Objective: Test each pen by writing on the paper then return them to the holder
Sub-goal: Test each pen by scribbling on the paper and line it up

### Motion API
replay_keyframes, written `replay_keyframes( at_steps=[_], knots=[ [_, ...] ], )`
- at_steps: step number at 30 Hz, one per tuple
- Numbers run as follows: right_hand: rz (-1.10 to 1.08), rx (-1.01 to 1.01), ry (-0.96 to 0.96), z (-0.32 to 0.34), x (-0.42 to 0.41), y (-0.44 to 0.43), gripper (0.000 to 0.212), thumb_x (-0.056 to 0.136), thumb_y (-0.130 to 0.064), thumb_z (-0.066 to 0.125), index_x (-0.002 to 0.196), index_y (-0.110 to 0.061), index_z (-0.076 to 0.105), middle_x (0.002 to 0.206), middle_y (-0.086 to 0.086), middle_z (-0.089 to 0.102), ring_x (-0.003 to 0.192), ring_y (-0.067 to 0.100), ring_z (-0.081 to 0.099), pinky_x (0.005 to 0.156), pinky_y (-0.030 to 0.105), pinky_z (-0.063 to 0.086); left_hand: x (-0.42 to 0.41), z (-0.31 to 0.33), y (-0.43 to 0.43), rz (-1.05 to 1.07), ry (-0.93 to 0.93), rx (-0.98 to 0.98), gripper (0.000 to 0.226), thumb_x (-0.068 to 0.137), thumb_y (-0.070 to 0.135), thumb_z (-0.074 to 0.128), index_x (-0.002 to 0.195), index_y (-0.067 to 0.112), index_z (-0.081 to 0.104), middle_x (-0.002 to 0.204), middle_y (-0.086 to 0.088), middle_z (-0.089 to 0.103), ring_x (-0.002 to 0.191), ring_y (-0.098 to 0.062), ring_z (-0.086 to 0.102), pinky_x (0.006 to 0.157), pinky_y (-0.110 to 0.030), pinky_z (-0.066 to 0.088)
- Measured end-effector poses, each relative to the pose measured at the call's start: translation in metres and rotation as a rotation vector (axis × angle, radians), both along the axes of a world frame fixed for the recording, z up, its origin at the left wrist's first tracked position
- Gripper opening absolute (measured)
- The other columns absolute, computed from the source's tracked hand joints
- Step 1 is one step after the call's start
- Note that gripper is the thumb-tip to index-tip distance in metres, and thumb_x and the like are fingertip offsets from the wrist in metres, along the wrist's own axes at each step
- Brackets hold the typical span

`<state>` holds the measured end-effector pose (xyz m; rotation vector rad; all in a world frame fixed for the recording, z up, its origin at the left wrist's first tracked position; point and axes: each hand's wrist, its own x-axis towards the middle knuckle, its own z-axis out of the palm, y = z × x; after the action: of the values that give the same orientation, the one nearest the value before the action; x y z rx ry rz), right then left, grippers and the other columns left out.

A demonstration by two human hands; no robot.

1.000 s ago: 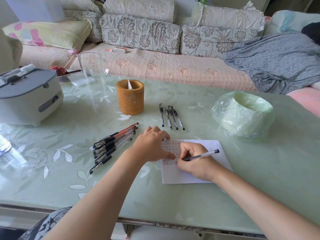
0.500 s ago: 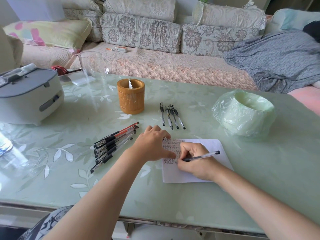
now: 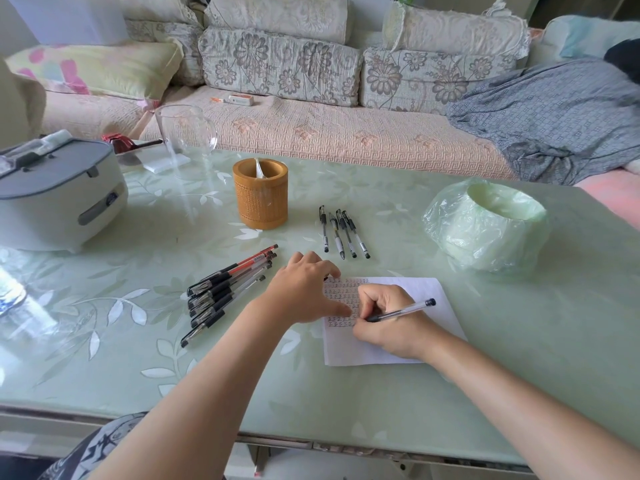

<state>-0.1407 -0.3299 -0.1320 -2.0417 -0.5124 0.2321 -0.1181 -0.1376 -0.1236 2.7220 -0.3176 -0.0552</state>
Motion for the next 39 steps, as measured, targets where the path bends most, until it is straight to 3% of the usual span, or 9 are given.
replay_keyframes(
  at_steps=[7, 12, 18, 23, 26, 28, 33, 36, 39],
  knots=[
    [-0.186, 0.334, 0.163, 0.005, 0.006, -0.003, 0.022, 0.086, 0.006, 0.064, 0.075, -0.01, 0.052, 0.055, -0.004, 0.051, 0.047, 0.011, 0.042, 0.045, 0.019, 0.033, -0.004, 0.005, 0.001, -0.023, 0.006, 0.012, 0.071, 0.071, 0.064, 0.071, 0.132, 0.033, 0.051, 0.125, 0.005, 0.045, 0.118, -0.016, 0.036, 0.1, -0.034, 0.038],
    [-0.203, 0.381, 0.217, 0.008, 0.008, -0.005, 0.023, 0.094, 0.004, 0.057, 0.093, -0.014, 0.071, 0.064, 0.001, 0.057, 0.053, 0.012, 0.047, 0.042, 0.021, 0.03, -0.008, 0.012, 0.014, -0.018, 0.011, -0.046, 0.053, 0.085, 0.043, 0.068, 0.133, 0.03, 0.05, 0.121, 0.005, 0.048, 0.116, -0.014, 0.037, 0.1, -0.03, 0.036],
    [-0.116, 0.405, 0.292, 0.017, 0.011, -0.012, 0.039, 0.101, 0.002, 0.042, 0.125, -0.019, 0.064, 0.103, 0.016, 0.069, 0.064, 0.023, 0.058, 0.044, 0.028, 0.042, -0.012, 0.017, 0.023, 0.036, 0.022, 0.04, 0.037, 0.082, 0.042, 0.07, 0.115, 0.028, 0.058, 0.105, 0.009, 0.056, 0.098, -0.012, 0.052, 0.084, -0.029, 0.048],
    [-0.088, 0.579, 0.475, 0.027, 0.014, -0.013, 0.042, 0.099, 0.003, 0.033, 0.121, -0.011, 0.065, 0.104, 0.014, 0.07, 0.064, 0.027, 0.06, 0.049, 0.032, 0.048, -0.011, 0.014, 0.022, 0.122, -0.013, 0.059, 0.017, 0.086, 0.034, 0.068, 0.102, 0.026, 0.066, 0.1, 0.007, 0.062, 0.094, -0.014, 0.059, 0.082, -0.034, 0.052],
    [-0.111, 0.481, 0.361, 0.03, 0.016, -0.013, 0.024, 0.099, 0.001, 0.044, 0.113, -0.013, 0.056, 0.091, 0.007, 0.066, 0.055, 0.021, 0.054, 0.05, 0.03, 0.046, -0.011, 0.017, 0.022, 0.137, -0.041, 0.017, 0.016, 0.086, 0.033, 0.068, 0.101, 0.027, 0.066, 0.098, 0.011, 0.064, 0.086, -0.01, 0.058, 0.076, -0.03, 0.051],
    [-0.148, 0.364, 0.258, 0.031, 0.019, -0.012, 0.023, 0.094, -0.002, 0.057, 0.111, -0.017, 0.05, 0.087, 0.005, 0.066, 0.054, 0.017, 0.052, 0.055, 0.028, 0.044, -0.012, 0.021, 0.021, 0.147, -0.06, -0.051, 0.015, 0.085, 0.033, 0.07, 0.099, 0.028, 0.065, 0.094, 0.016, 0.066, 0.079, -0.004, 0.057, 0.07, -0.026, 0.049],
    [-0.199, -0.103, -0.14, 0.032, 0.022, -0.013, 0.02, 0.086, -0.014, 0.071, 0.095, -0.032, 0.069, 0.084, -0.017, 0.068, 0.069, -0.004, 0.057, 0.076, 0.019, 0.047, -0.015, 0.025, 0.016, 0.117, -0.109, -0.159, 0.009, 0.085, 0.033, 0.07, 0.093, 0.034, 0.067, 0.084, 0.023, 0.067, 0.067, 0.011, 0.051, 0.059, -0.017, 0.04],
    [-0.205, -0.291, -0.363, 0.031, 0.02, -0.013, 0.017, 0.089, -0.021, 0.068, 0.102, -0.031, 0.073, 0.095, -0.017, 0.069, 0.095, 0.009, 0.056, 0.086, 0.028, 0.045, -0.016, 0.026, 0.015, 0.109, -0.116, -0.167, 0.008, 0.084, 0.033, 0.07, 0.093, 0.035, 0.069, 0.081, 0.025, 0.066, 0.066, 0.008, 0.053, 0.063, -0.022, 0.046],
    [-0.191, -0.378, -0.522, 0.031, 0.02, -0.013, 0.017, 0.09, -0.023, 0.067, 0.103, -0.03, 0.073, 0.098, -0.015, 0.07, 0.09, 0.013, 0.05, 0.085, 0.034, 0.043, -0.017, 0.027, 0.014, 0.09, -0.11, -0.169, 0.01, 0.085, 0.033, 0.069, 0.095, 0.034, 0.069, 0.081, 0.025, 0.065, 0.069, 0.004, 0.055, 0.065, -0.023, 0.048]
  ],
)
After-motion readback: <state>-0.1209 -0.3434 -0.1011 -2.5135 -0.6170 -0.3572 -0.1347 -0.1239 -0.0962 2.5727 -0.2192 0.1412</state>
